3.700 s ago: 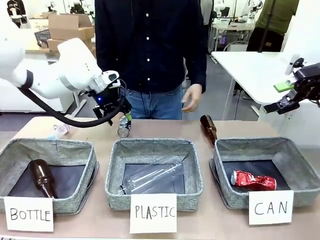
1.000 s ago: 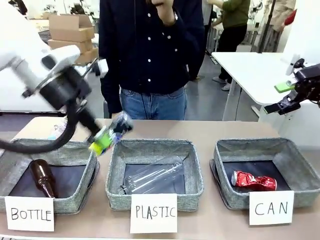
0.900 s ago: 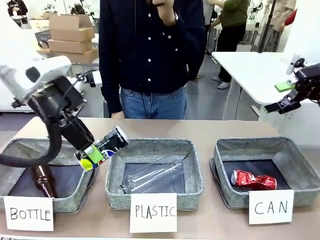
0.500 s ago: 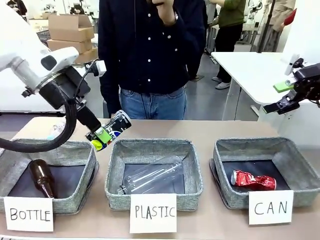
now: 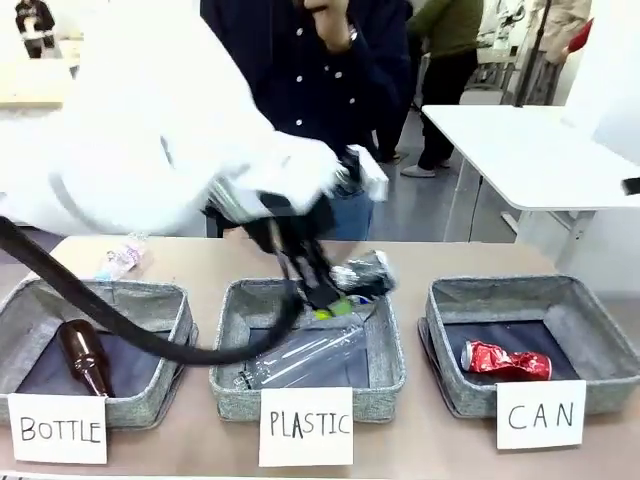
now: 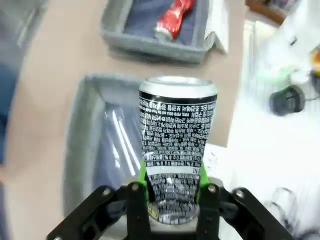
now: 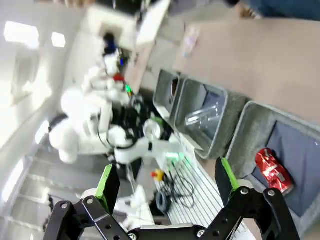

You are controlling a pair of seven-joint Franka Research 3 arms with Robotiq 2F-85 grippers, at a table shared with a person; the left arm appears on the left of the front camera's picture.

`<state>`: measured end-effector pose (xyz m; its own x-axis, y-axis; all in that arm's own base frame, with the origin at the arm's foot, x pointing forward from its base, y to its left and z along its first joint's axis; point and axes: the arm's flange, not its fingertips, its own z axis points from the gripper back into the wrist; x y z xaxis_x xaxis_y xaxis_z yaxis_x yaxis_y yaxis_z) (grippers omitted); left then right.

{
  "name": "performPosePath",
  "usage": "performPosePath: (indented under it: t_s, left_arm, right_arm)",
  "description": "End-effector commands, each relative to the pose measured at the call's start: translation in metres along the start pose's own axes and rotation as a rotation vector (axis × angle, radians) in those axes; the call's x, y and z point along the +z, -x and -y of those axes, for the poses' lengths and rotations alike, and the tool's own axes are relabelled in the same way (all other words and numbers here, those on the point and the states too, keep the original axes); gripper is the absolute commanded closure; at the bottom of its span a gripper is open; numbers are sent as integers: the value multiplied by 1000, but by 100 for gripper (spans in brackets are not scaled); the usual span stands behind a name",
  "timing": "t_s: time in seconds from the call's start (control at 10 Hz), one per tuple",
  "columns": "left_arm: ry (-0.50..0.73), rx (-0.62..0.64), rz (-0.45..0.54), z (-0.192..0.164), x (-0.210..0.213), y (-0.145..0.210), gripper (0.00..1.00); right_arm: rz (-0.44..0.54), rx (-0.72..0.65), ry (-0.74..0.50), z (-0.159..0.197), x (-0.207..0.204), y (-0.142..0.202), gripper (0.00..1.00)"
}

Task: Sort the can waste into the basket.
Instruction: Pick up the can waste from the table and place it in the right Fabric basket.

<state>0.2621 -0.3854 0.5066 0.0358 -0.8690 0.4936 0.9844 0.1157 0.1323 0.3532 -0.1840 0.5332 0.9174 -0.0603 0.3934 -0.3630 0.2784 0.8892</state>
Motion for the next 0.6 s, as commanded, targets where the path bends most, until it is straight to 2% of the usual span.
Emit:
performPosePath:
  t_s: [0.0, 0.2, 0.3, 0.5]
  left_arm:
    - [-177, -238, -32, 2, -39, -13, 61]
    - [-4, -436, -23, 11, -60, -86, 61]
    - [101, -528, 17, 19, -66, -122, 61]
    - [444, -571, -22, 21, -97, -176, 61]
  right_arm:
    - [184, -72, -76, 20, 39, 10, 0]
    - [330, -105, -101, 34, 66, 31, 0]
    - [188, -72, -26, 25, 62, 28, 0]
    - [188, -72, -26, 25, 62, 28, 0]
